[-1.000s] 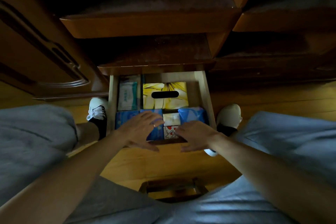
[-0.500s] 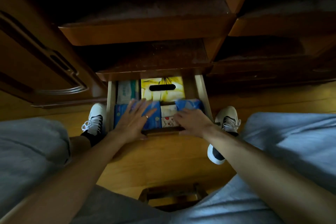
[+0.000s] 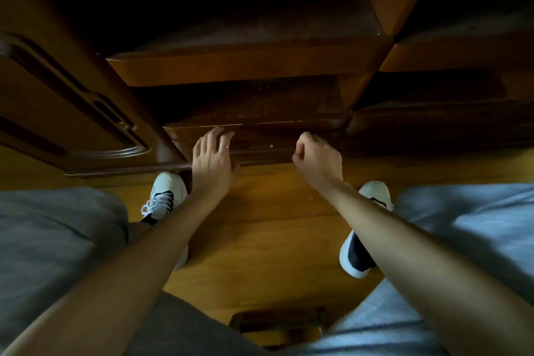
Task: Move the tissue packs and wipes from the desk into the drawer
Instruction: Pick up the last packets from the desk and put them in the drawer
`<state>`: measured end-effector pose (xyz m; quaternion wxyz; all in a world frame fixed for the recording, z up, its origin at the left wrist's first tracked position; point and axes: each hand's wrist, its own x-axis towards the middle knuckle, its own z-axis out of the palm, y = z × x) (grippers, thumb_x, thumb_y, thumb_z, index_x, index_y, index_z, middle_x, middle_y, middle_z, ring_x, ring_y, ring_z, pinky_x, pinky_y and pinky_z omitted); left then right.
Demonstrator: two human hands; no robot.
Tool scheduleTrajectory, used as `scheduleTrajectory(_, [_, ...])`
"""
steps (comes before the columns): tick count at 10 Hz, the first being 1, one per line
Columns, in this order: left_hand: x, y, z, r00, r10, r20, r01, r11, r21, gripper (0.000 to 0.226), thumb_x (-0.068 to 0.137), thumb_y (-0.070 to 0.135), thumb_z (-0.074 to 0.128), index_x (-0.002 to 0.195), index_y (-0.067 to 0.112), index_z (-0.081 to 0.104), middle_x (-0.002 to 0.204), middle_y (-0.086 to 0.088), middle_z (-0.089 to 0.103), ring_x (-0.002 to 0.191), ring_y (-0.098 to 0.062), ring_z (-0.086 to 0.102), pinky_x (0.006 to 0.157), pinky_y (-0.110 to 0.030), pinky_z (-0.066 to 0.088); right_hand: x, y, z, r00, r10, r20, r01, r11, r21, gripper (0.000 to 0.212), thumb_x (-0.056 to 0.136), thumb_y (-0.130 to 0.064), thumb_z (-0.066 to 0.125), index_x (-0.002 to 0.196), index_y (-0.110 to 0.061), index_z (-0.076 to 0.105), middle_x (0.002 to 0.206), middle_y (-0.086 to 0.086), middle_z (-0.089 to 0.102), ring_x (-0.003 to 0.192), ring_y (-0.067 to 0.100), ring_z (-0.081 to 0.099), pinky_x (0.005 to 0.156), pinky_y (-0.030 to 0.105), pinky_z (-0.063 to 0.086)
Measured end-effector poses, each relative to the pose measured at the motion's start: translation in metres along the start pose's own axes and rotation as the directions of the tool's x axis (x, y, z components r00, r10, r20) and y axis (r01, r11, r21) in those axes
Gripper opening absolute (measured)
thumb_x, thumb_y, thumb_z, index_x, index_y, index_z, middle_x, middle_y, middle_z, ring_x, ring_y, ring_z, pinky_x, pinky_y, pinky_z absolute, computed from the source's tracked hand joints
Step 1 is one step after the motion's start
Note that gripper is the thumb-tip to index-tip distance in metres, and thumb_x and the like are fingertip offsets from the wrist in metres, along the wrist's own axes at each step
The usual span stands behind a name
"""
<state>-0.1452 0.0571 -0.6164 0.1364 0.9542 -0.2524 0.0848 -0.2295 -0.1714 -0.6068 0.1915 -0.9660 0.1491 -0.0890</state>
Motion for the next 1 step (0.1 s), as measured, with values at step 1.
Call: scheduleTrajectory(1, [0.0132, -0.0015, -0.011, 0.988, 0.07, 0.137, -0.061, 0.995, -0.074, 0.035, 0.09, 0.024, 0.062, 0.124, 0.021, 0.062, 0.12, -0.001, 0.063, 0.113, -0.022, 0.059, 0.091, -0.038, 0.048, 0.0133, -0.0163, -0.0224, 0.993, -0.081, -0.088, 0.102, 0.958, 0.269, 0.012, 0.095, -0.027, 0.067, 0.089, -0.023, 0.057, 0.077, -0.013, 0.06, 0.066, 0.004, 0.06, 0.055, 0.019, 0.044])
